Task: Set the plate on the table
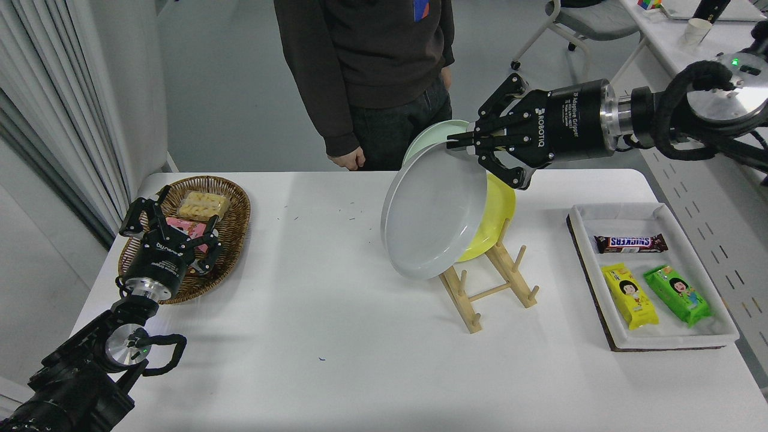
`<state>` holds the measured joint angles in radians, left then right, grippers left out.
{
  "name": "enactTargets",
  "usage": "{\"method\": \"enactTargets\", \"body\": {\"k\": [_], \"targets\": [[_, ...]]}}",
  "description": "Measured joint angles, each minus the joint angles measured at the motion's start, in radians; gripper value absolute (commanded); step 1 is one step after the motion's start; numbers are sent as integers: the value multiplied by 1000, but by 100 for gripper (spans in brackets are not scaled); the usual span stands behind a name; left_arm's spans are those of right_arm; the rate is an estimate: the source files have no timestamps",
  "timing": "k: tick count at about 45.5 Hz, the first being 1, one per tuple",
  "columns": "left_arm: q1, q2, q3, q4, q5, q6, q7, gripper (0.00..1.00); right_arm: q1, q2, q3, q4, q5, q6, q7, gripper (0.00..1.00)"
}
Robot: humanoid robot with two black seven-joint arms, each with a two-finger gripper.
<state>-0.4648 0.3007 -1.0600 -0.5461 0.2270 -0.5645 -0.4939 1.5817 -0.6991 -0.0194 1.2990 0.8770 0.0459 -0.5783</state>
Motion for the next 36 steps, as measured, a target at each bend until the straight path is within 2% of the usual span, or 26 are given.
{"method": "enactTargets", "body": {"k": [13, 36], "targets": [[0, 0, 0, 0, 0, 0, 0, 98, -10, 46, 15, -2, 7, -125, 0, 0], [0, 0, 0, 0, 0, 0, 0, 98, -34, 74, 29, 5, 135, -314, -12, 0]]}}
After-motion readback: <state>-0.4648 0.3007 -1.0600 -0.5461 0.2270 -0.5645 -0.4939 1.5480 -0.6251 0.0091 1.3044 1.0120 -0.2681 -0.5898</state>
